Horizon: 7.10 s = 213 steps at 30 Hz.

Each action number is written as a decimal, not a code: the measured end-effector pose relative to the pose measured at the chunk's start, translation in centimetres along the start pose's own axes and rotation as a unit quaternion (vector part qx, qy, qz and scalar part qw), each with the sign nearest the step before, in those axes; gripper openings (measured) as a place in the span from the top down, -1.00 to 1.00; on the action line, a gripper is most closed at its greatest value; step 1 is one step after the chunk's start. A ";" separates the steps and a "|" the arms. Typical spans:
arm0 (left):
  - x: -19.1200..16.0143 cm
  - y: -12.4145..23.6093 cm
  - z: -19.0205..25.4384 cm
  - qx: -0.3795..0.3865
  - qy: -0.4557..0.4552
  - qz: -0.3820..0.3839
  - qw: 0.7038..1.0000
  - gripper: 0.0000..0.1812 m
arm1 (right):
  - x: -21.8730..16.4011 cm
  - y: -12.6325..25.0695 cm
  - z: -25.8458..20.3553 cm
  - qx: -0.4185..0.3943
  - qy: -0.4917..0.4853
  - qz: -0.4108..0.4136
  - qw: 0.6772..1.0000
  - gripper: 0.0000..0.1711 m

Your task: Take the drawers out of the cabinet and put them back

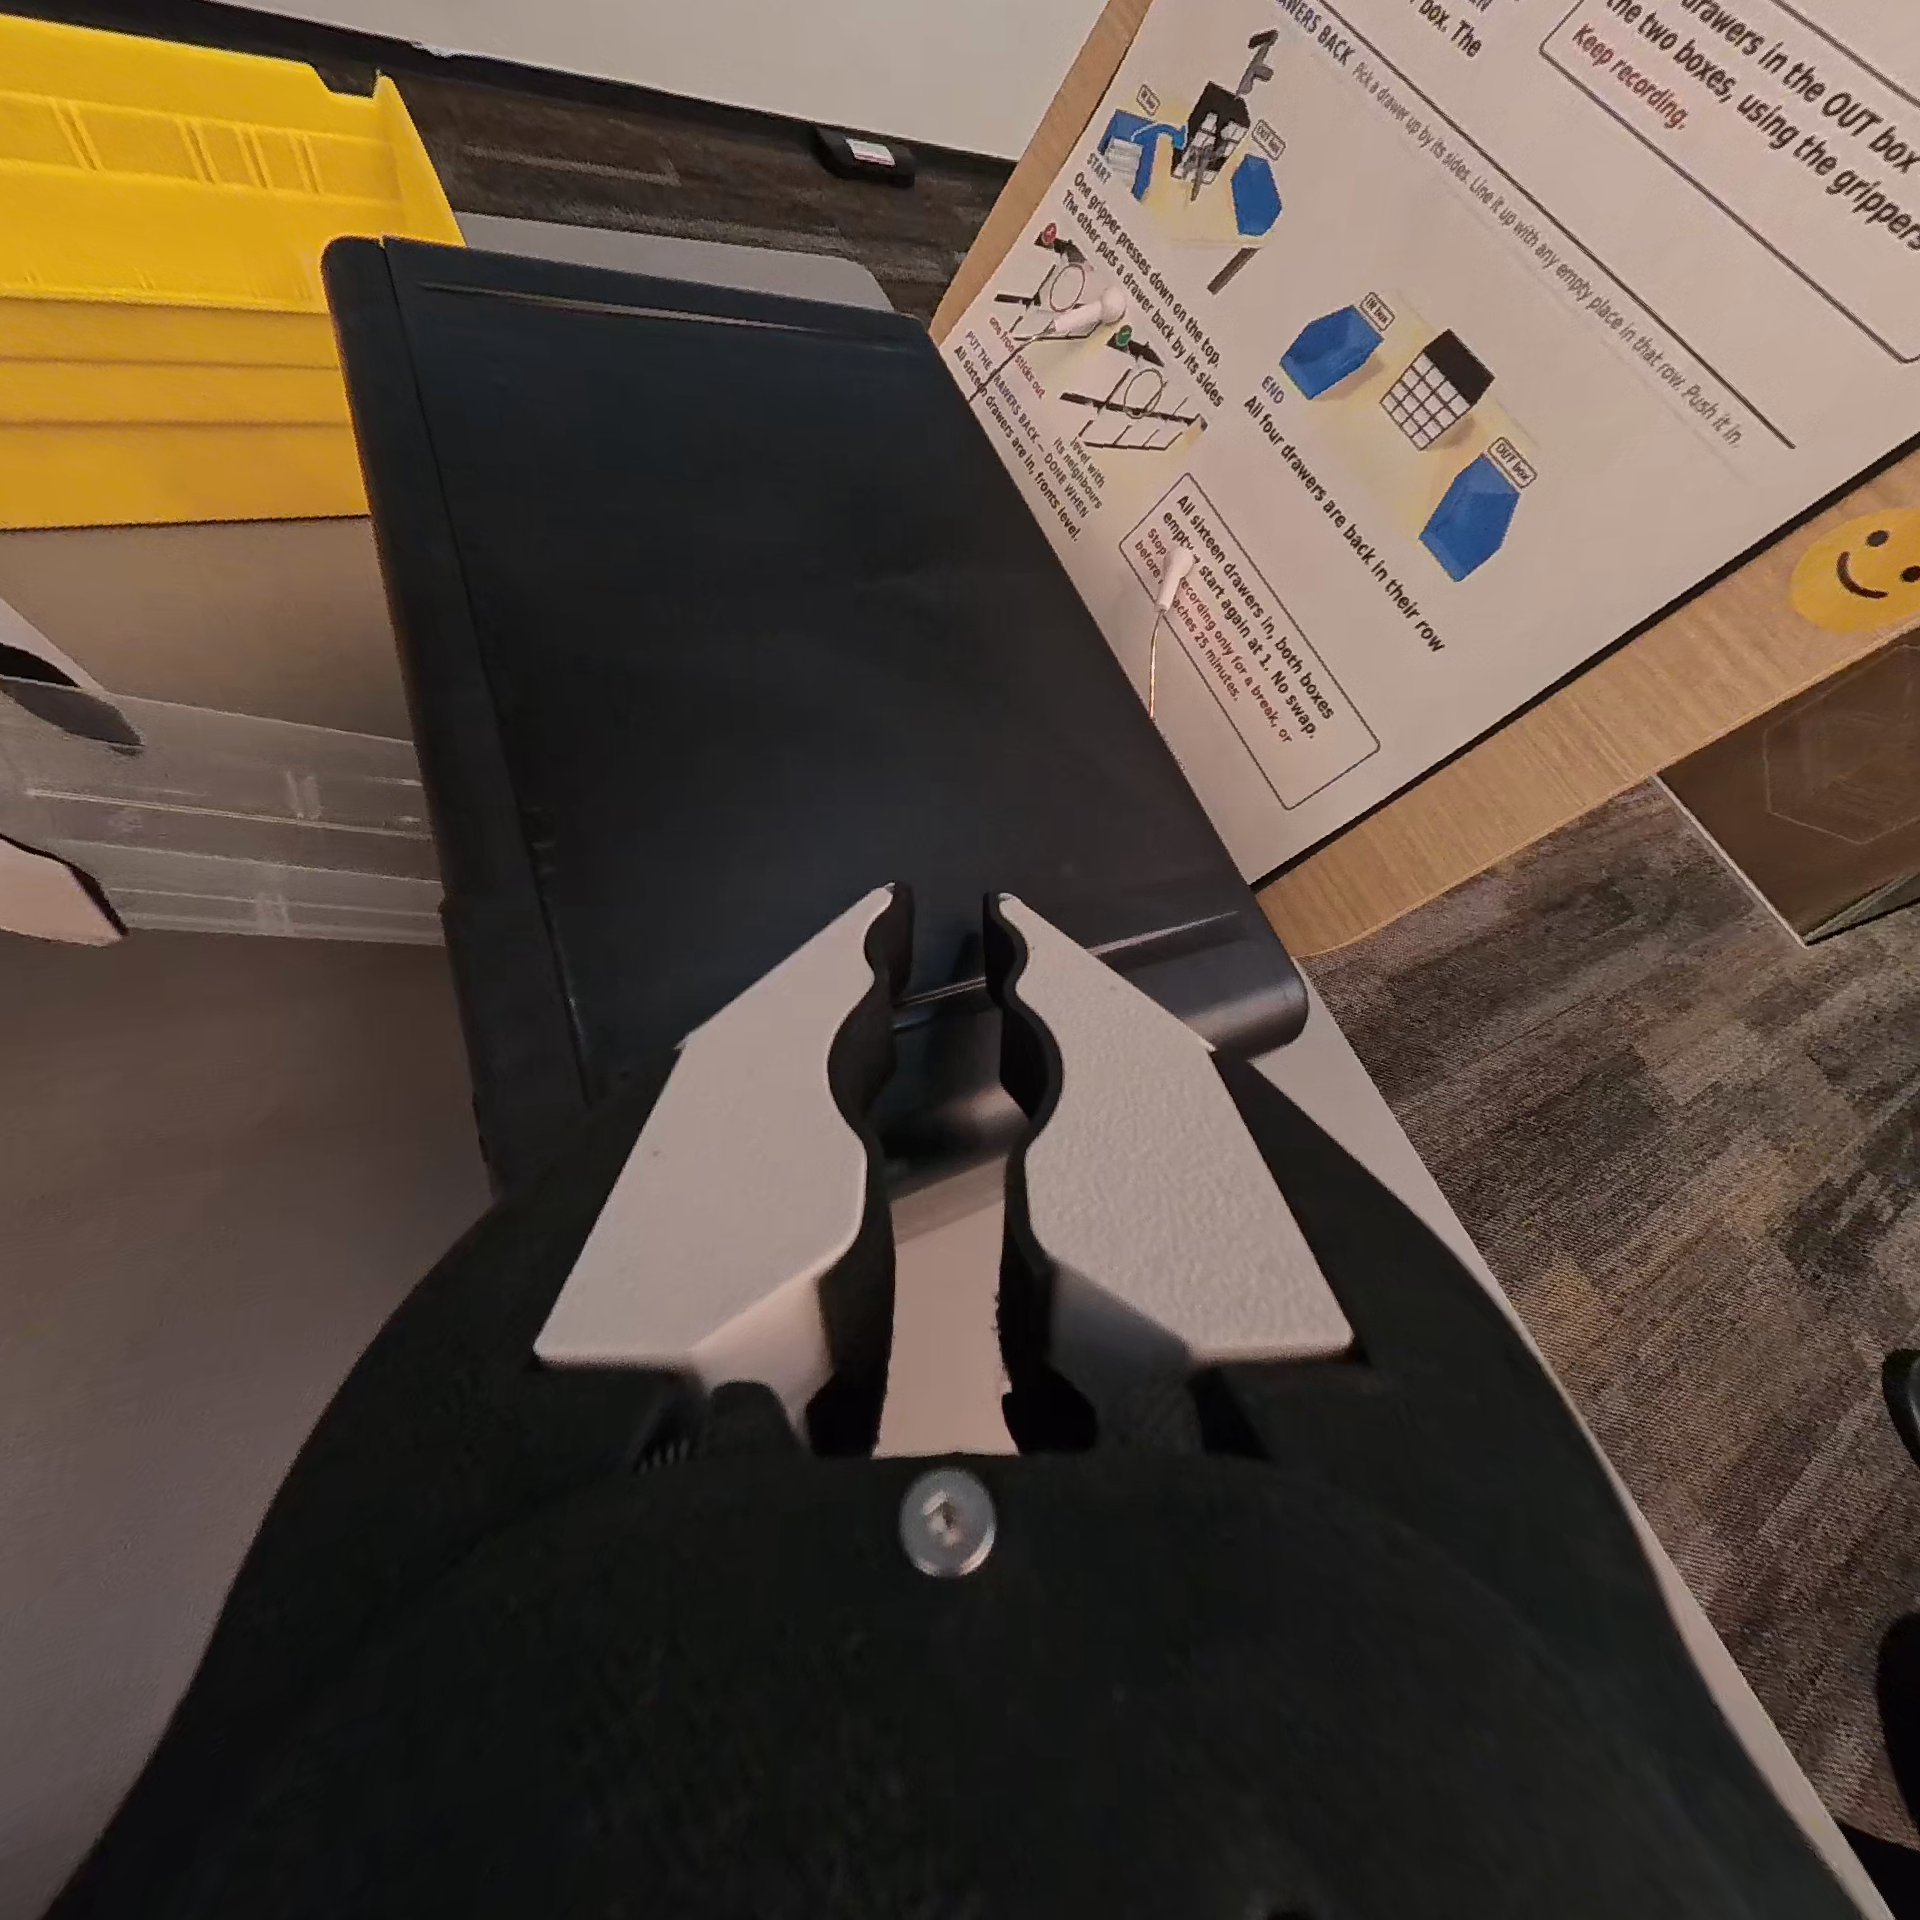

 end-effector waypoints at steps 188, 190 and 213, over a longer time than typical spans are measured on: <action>-7.6 -5.1 -2.0 0.048 -0.097 -0.105 0.989 0.32 | -0.9 -0.3 1.5 0.027 -0.071 0.038 0.996 0.95; -7.7 -5.1 -2.0 0.052 -0.100 -0.102 0.988 0.32 | -0.9 -0.3 1.5 0.027 -0.072 0.039 0.996 0.96; -1.8 -1.6 -1.9 0.064 -0.032 -0.044 0.996 0.35 | -0.9 -0.3 1.6 0.033 -0.077 0.044 0.996 0.95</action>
Point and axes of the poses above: each gripper's, where its closed fingertips meet, y back along the fingers, x out of its top, z = x × y across the jaws, the point moved 7 cm from there along y, back along the fingers, and after that the axes turned 8 degrees about x, right-handed, at the moved point
